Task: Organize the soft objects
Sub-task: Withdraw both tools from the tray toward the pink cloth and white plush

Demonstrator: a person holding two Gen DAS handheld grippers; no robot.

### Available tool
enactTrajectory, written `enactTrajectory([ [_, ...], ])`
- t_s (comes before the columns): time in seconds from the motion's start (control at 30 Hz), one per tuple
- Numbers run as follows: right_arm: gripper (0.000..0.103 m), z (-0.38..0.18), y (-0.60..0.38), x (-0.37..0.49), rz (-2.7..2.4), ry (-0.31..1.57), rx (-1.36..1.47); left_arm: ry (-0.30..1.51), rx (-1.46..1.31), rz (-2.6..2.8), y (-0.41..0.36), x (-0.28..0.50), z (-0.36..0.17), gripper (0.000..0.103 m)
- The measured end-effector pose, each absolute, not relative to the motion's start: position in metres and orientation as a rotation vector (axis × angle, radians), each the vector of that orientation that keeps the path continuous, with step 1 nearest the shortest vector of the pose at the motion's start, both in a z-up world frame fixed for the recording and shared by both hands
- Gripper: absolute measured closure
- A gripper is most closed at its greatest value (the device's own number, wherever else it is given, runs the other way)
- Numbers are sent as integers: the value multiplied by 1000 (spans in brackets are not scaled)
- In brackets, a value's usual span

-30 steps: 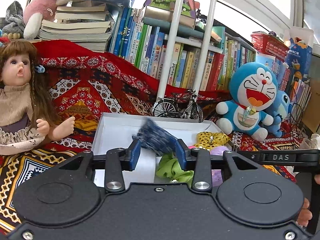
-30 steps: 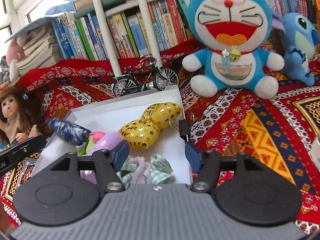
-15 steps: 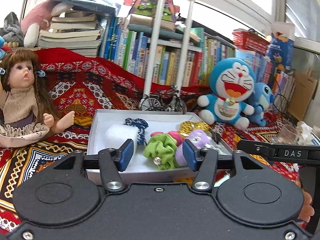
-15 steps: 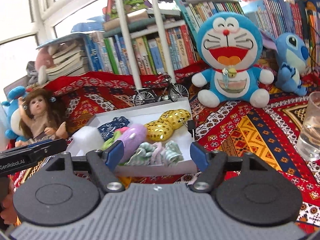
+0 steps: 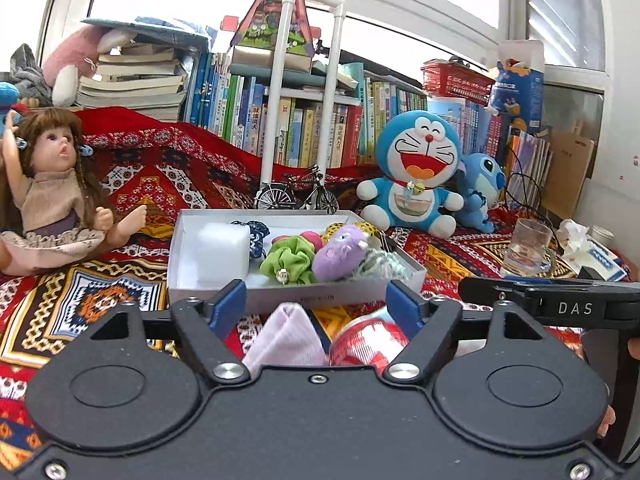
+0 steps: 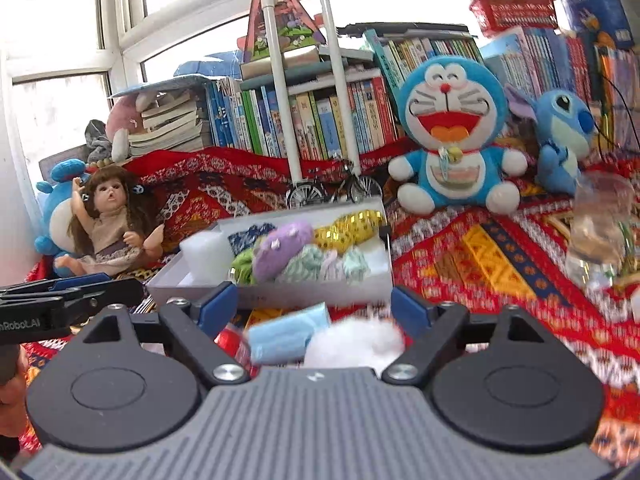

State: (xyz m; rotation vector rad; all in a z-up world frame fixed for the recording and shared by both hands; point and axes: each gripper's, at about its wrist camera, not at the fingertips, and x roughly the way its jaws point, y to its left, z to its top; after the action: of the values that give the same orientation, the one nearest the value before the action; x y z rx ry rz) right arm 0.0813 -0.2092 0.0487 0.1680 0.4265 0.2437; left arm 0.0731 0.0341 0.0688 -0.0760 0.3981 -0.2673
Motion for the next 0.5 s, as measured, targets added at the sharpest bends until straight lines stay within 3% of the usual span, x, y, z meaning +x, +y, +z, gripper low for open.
enactTrajectory([
  [0.5,0,27,-193,12,267,400,-8,476,-131,-275,39,8,27,20],
])
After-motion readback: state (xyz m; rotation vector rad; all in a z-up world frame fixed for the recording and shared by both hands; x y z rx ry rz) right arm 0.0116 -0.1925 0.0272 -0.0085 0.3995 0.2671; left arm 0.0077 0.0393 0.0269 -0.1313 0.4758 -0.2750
